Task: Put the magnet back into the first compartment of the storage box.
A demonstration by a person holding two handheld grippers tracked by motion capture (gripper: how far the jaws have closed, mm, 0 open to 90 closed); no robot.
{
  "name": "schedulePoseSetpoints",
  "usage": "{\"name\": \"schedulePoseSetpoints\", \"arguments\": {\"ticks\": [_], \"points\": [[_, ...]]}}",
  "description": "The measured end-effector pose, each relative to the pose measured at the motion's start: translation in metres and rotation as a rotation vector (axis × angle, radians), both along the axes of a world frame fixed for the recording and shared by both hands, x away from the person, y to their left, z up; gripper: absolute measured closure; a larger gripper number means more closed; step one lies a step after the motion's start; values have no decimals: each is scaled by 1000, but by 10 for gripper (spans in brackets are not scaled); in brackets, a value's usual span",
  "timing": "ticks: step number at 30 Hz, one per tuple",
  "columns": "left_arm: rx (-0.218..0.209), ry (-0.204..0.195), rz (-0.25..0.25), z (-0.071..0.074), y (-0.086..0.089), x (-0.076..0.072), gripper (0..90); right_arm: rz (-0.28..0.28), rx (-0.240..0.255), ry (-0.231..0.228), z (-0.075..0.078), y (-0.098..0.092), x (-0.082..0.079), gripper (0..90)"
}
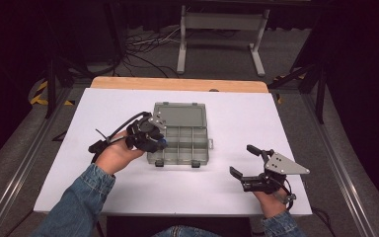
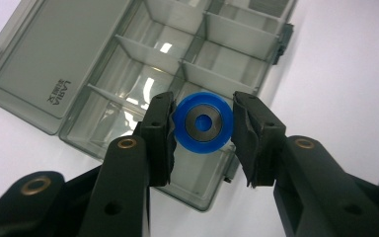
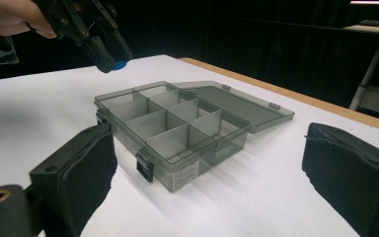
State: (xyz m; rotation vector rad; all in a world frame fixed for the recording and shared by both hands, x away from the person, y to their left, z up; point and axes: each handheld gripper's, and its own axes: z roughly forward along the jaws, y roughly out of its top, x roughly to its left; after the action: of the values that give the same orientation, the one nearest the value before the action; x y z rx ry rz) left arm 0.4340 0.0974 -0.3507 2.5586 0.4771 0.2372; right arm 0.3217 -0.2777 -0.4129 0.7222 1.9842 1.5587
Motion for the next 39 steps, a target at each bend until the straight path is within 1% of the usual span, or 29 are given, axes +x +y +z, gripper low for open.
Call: {"name": "schedulePoseSetpoints", "arguments": {"ticks": [6,9,11,12,13,14,16,22,25,30,32,34,39], "points": [[-10,8,29,-3,2,10,620,1,-1,3,0,0,0,70],[-7,7,39,-5,2,15,620,1,-1,3,0,0,0,70],[11,-2,46,-8,1,17,620,2,-1,4,0,0,0,70],[11,-2,46,-8,1,17,620,2,-1,4,0,0,0,70],[17,-4,58,-10,1,20,620,3,-2,3,0,0,0,70],[17,-4,58,-10,1,20,620,3,-2,3,0,0,0,70],[15,1,74,-12,2,25,620,3,-4,3,0,0,0,70],[14,11,90,-16,4,33,620,4,-2,5,0,0,0,70],[4,17,104,-18,4,38,620,4,-1,6,0,1,1,70],[7,17,119,-22,4,43,620,4,-1,7,0,0,1,70],[13,18,131,-26,4,48,620,4,-2,6,-1,0,1,70],[5,18,138,-27,4,50,620,5,-2,5,-1,0,1,70],[6,17,148,-29,5,53,620,3,0,6,0,0,1,70]]}}
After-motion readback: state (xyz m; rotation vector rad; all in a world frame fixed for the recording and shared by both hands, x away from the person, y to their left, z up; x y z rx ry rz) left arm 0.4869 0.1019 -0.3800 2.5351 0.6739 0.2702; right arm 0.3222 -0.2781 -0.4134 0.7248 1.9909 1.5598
